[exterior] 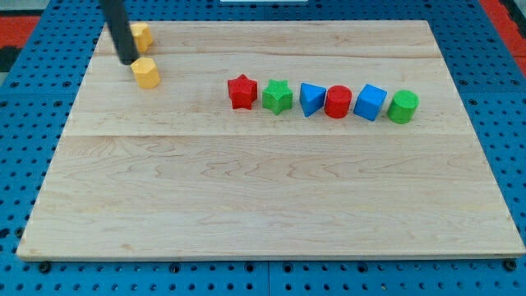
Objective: Move the yellow hexagon to the red star
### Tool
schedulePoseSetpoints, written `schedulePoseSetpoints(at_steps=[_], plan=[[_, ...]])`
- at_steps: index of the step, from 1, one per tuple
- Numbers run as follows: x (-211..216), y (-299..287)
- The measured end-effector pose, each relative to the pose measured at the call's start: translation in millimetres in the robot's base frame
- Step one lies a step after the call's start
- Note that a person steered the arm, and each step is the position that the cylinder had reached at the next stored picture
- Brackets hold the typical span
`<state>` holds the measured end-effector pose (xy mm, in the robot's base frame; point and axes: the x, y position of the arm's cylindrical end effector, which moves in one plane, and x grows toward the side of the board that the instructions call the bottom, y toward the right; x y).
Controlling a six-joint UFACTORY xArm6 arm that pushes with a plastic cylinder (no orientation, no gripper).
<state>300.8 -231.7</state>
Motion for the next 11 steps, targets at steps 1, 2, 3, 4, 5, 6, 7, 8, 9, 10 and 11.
schedulePoseSetpoints(at_steps=[1,2,3,4,5,6,7,8,9,10,11], plan=[[40,33],[37,36],[22,24],[19,83],[6,86],[-7,95],[-14,94],[-15,130],[6,130],[24,127],[35,123]])
